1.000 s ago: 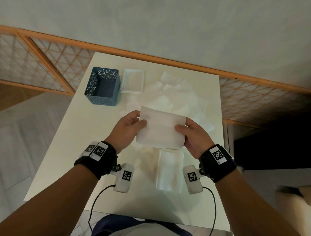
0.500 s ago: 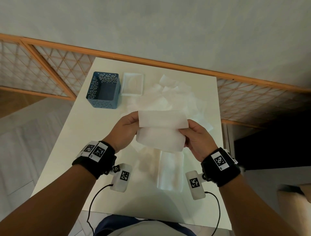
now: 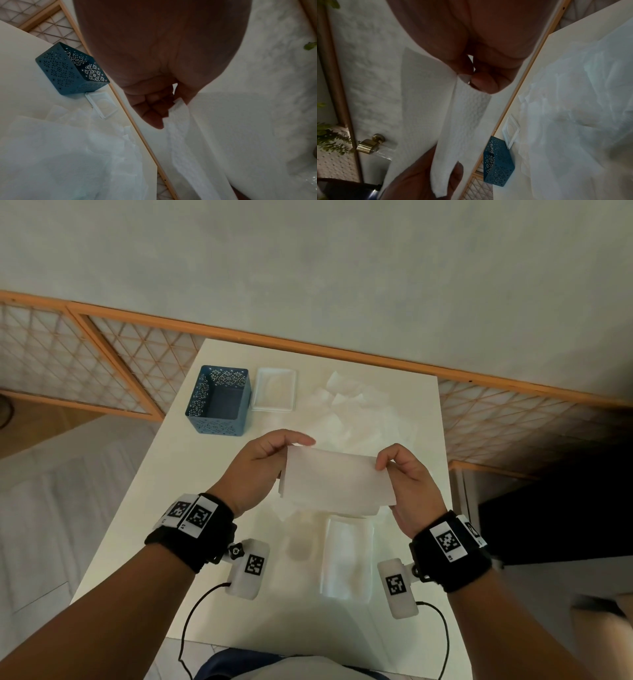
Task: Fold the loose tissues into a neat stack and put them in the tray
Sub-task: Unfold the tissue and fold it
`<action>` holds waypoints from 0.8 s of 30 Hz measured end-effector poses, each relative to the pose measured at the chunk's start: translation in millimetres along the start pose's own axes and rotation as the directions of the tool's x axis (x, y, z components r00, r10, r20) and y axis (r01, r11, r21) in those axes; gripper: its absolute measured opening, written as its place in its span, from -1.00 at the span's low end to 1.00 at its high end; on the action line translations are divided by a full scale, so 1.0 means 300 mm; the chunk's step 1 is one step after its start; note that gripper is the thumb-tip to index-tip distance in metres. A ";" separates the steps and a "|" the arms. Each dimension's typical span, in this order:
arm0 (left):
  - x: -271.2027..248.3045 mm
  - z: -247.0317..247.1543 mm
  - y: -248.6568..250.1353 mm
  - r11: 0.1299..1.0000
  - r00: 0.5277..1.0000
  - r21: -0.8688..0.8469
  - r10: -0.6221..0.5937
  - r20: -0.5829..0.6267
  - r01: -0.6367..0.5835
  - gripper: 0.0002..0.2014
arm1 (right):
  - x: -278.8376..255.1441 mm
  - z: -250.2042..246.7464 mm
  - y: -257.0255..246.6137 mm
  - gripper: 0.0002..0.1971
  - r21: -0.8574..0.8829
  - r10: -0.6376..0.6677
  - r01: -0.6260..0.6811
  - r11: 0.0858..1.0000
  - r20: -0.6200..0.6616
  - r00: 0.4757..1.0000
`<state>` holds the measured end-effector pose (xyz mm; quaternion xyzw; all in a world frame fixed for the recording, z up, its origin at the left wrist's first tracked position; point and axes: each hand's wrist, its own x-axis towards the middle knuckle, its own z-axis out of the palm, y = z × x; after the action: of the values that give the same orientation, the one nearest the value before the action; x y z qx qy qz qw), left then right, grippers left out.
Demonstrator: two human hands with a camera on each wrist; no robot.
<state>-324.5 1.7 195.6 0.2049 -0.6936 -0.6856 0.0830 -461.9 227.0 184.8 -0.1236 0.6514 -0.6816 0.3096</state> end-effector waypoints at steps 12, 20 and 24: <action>-0.015 0.036 0.024 0.949 0.969 -0.202 -0.248 0.008 0.244 -0.50 | -0.007 0.021 -0.038 -0.62 -0.165 -0.118 0.100 0.981 -0.101 0.988; -0.031 0.041 -0.005 0.966 0.971 -0.126 -0.234 -0.043 0.227 -0.65 | -0.043 0.022 -0.036 -0.84 -0.177 -0.099 0.090 0.980 -0.042 0.994; -0.025 0.044 -0.012 0.910 0.931 -0.249 -0.358 -0.072 0.331 -0.64 | -0.048 0.019 -0.017 -0.85 -0.218 -0.112 0.103 0.970 -0.030 0.993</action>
<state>-322.4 16.9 192.7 0.3523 -0.5552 -0.7530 0.0241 -448.8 230.5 193.8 -0.1770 0.7205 -0.6248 0.2432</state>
